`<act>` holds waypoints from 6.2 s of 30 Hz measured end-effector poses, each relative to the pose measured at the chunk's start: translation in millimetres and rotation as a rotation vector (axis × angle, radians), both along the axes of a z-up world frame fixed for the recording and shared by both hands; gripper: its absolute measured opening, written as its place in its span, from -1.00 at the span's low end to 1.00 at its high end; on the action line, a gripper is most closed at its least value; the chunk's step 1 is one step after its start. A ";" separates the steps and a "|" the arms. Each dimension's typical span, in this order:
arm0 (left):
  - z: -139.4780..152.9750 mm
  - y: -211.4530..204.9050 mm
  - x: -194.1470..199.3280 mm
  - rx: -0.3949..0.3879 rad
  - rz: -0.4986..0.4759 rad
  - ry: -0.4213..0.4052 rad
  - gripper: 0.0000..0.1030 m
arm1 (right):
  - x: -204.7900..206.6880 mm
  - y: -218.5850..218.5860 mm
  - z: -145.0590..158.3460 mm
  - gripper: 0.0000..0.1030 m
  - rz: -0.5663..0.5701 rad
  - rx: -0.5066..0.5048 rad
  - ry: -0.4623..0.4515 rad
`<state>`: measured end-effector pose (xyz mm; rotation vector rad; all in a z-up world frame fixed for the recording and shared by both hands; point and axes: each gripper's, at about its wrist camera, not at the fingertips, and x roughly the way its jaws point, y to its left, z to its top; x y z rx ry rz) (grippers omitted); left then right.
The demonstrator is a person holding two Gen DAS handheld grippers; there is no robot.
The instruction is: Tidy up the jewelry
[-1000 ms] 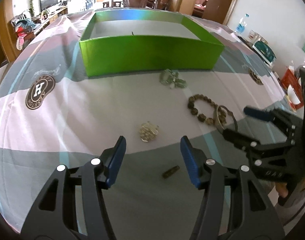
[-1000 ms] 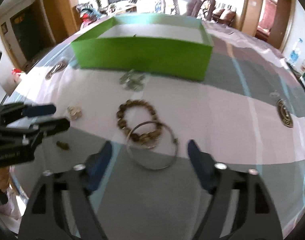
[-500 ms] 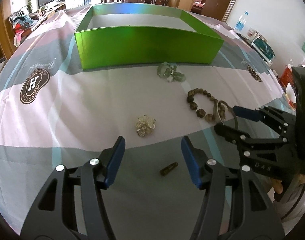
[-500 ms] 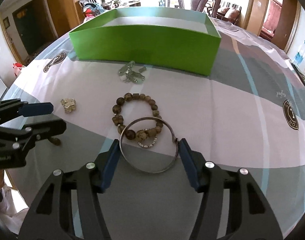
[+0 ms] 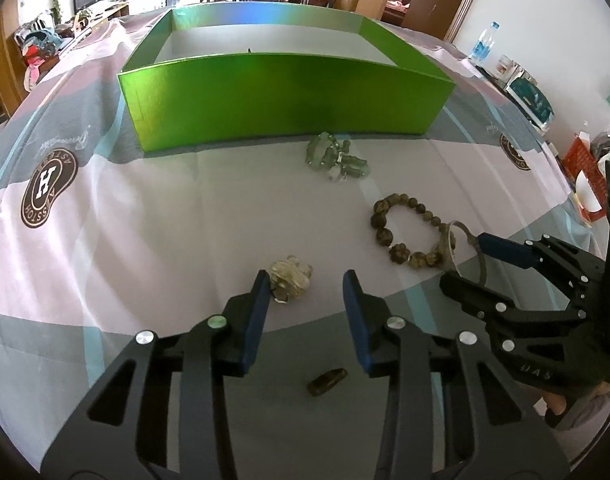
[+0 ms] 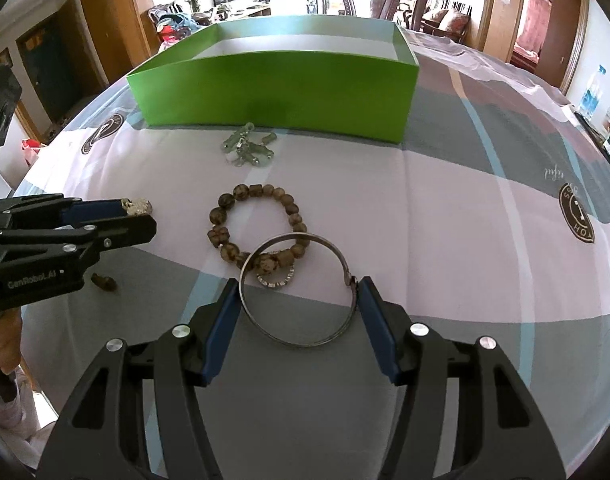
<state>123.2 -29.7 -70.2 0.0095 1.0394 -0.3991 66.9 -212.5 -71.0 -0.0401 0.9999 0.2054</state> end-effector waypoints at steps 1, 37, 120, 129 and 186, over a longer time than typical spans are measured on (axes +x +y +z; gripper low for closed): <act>0.6 -0.5 1.3 0.003 0.005 -0.006 -0.25 | 0.3 0.0 0.0 0.15 0.001 0.000 -0.001; 44.6 36.3 -8.0 0.005 0.107 -0.145 -0.54 | 7.1 20.7 29.0 0.15 0.023 -0.020 -0.082; 8.1 29.7 51.7 0.056 0.156 -0.037 0.14 | 35.7 12.2 3.2 -0.22 -0.012 -0.062 0.012; 11.4 -18.4 88.3 0.061 0.106 -0.044 0.27 | 40.4 27.8 0.6 -0.81 0.032 -0.044 0.005; -5.1 24.9 -21.0 0.148 0.128 -0.136 -0.02 | 32.6 42.7 -1.1 -0.24 0.000 -0.029 -0.029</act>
